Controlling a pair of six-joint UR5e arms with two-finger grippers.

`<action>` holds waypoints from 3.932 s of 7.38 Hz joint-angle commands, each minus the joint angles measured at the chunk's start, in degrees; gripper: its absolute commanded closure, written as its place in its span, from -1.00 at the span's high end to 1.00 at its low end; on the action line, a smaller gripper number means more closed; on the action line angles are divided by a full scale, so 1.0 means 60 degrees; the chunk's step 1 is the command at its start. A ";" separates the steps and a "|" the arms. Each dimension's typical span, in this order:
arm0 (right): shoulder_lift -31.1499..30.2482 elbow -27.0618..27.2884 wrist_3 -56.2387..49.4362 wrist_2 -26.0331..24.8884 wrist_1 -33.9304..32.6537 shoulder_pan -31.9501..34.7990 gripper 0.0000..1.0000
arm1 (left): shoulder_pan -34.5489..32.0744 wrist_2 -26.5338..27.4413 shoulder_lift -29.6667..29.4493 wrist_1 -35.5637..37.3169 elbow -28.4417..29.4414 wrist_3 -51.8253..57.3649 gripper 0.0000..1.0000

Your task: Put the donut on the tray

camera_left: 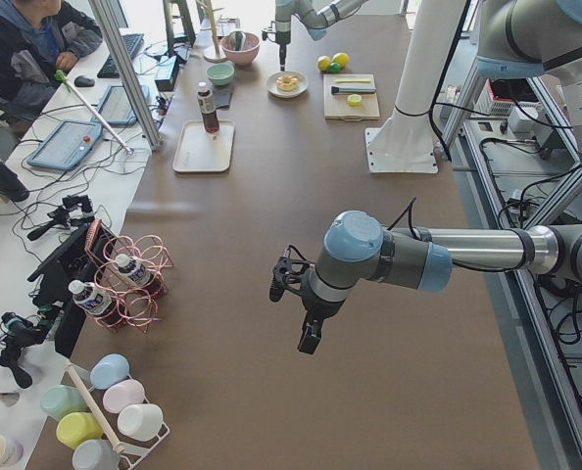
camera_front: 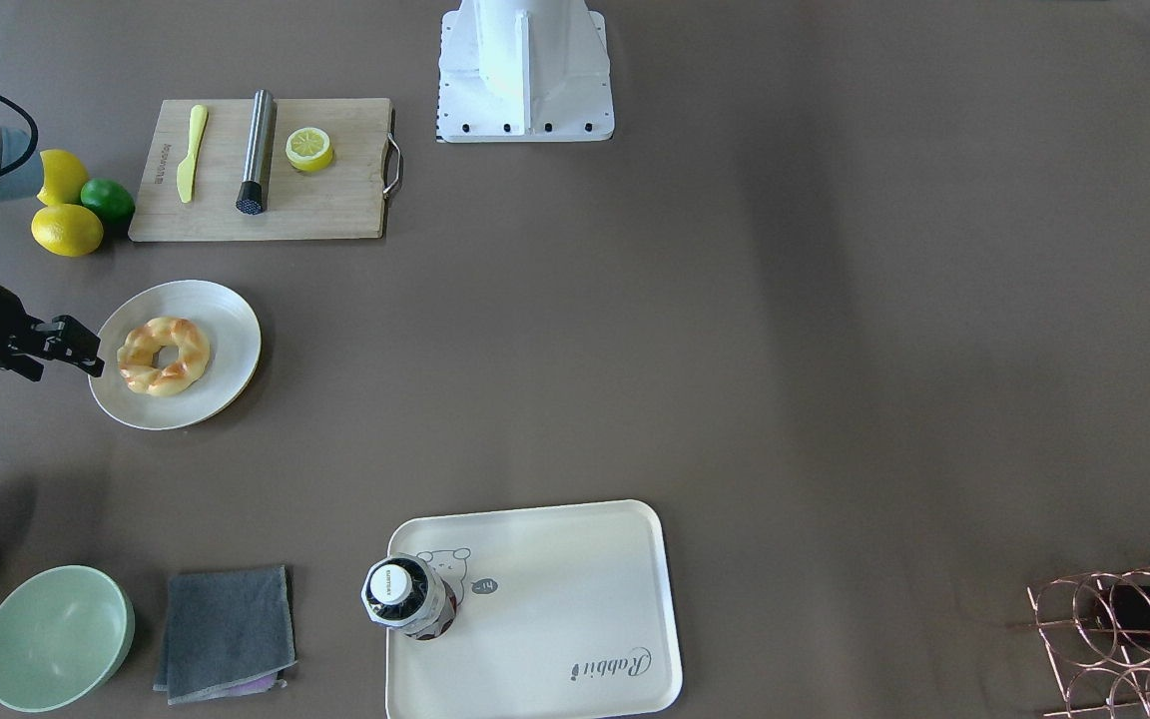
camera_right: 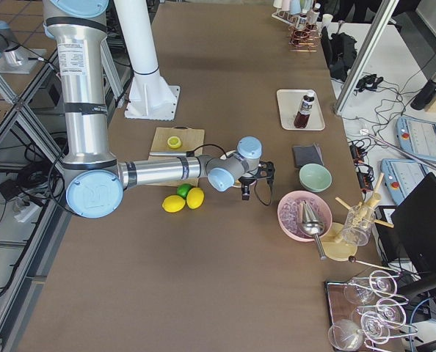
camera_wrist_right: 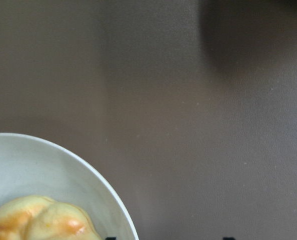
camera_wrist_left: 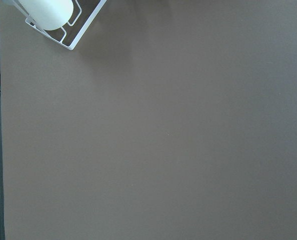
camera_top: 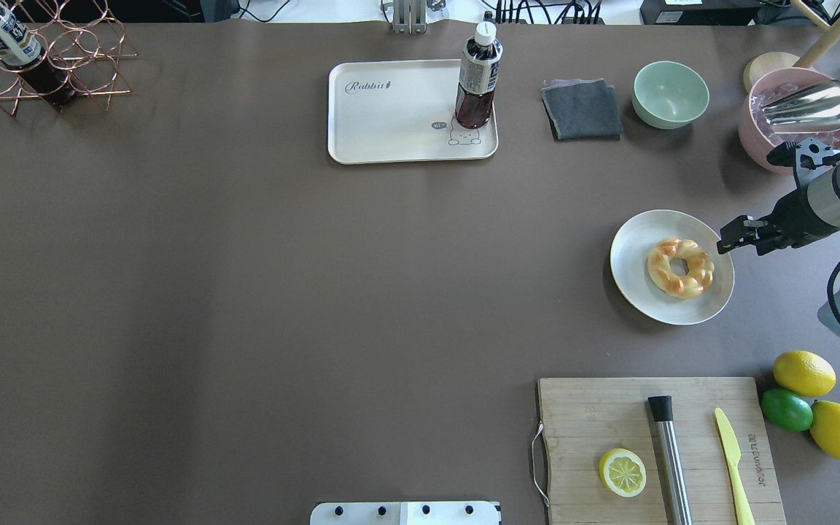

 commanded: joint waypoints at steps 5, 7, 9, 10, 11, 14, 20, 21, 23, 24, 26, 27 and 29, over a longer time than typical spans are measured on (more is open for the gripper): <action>0.0063 -0.0051 0.0151 -0.0082 0.0181 -0.0240 -0.73 | -0.0013 -0.0058 -0.0007 -0.0031 0.0014 -0.0018 0.94; 0.0077 -0.0007 0.0151 -0.0039 0.0181 -0.0255 -1.00 | -0.0013 -0.0058 -0.0007 -0.0046 0.0029 -0.0018 0.94; 0.0194 0.0183 0.0122 0.0049 0.0182 -0.0240 -1.00 | -0.0013 -0.0072 -0.0007 -0.0046 0.0000 -0.0018 0.94; 0.0485 0.0285 0.0194 0.0412 0.0167 -0.0008 -1.00 | 0.0001 -0.0087 -0.0007 -0.0046 -0.0015 -0.0033 0.94; 0.0647 0.0344 0.0195 0.1184 0.0181 0.0328 -1.00 | 0.0001 -0.0435 -0.0007 -0.0046 -0.0001 -0.0091 0.94; 0.1683 0.0885 0.0239 0.1632 -0.1040 0.0434 -1.00 | 0.0379 -0.1854 -0.0444 -0.0046 0.0217 -0.1142 0.95; 0.3587 0.2718 0.3091 0.0388 -0.3593 -0.1409 -1.00 | 0.5201 -0.2637 -0.3485 -0.1762 -0.0382 -0.8417 0.94; 0.4115 0.2718 0.3255 0.0227 -0.4134 -0.1586 -1.00 | 0.6275 -0.1925 -0.4102 -0.2731 -0.0352 -1.0370 0.93; 0.4646 0.2718 0.3751 -0.0038 -0.4491 -0.1967 -1.00 | 0.8093 -0.0767 -0.6146 -0.2888 -0.0178 -1.3318 0.93; 0.4778 0.2718 0.4016 -0.0082 -0.4491 -0.2114 -1.00 | 0.8871 -0.0036 -0.7029 -0.2873 -0.0017 -1.4552 0.93; 0.4838 0.2878 0.4252 -0.0214 -0.4491 -0.2334 -1.00 | 0.9885 0.1065 -0.7840 -0.2829 0.0145 -1.5120 0.91; 0.4809 0.2952 0.4441 -0.0229 -0.4491 -0.2465 -1.00 | 1.0063 0.1186 -0.8221 -0.2829 0.0450 -1.5382 0.84; 0.4678 0.3171 0.4472 -0.0229 -0.4491 -0.2539 -1.00 | 1.0080 0.1187 -0.8503 -0.2829 0.0790 -1.5502 0.78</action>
